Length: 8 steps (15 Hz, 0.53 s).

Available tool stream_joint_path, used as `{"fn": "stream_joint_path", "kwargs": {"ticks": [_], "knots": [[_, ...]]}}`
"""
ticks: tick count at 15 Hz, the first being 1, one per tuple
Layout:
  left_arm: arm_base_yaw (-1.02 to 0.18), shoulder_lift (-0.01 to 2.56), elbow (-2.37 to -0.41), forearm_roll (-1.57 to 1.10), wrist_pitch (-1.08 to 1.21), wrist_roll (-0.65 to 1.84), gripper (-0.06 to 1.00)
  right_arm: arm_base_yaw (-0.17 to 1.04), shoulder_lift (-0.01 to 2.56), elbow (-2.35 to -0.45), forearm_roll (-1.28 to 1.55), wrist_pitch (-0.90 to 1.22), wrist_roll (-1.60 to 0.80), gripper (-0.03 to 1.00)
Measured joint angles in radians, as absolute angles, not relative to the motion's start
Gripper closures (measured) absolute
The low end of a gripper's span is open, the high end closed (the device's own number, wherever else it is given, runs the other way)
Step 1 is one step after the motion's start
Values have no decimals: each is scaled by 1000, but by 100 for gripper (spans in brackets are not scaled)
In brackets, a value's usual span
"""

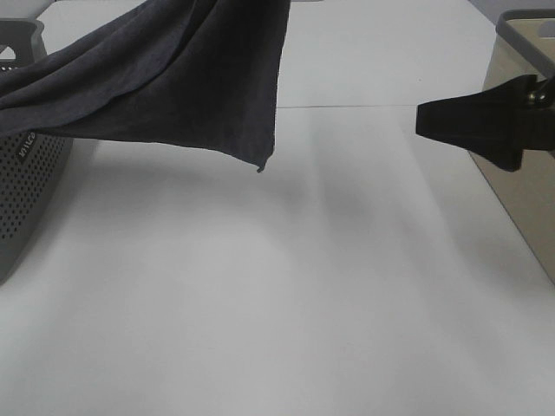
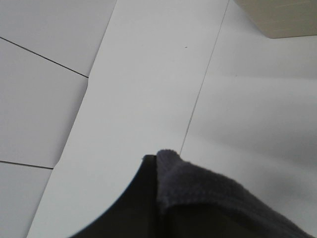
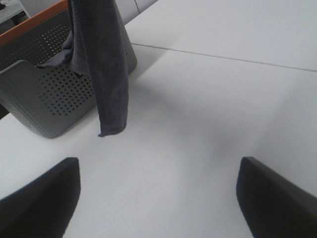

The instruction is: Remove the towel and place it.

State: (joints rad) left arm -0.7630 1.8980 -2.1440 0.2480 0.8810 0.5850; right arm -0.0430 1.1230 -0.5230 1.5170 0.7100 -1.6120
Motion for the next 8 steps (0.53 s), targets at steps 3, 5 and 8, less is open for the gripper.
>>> {"fn": "stream_joint_path", "kwargs": {"ticks": [3, 5, 8], "knots": [[-763, 1906, -2145, 215, 865, 584, 94, 126, 1226, -537, 1672, 641, -1737, 13], [-763, 1911, -2145, 187, 865, 584, 94, 272, 1303, -602, 1710, 517, -1751, 13], [-763, 1913, -2145, 180, 863, 584, 94, 418, 1413, -739, 1724, 425, -1740, 13]]}}
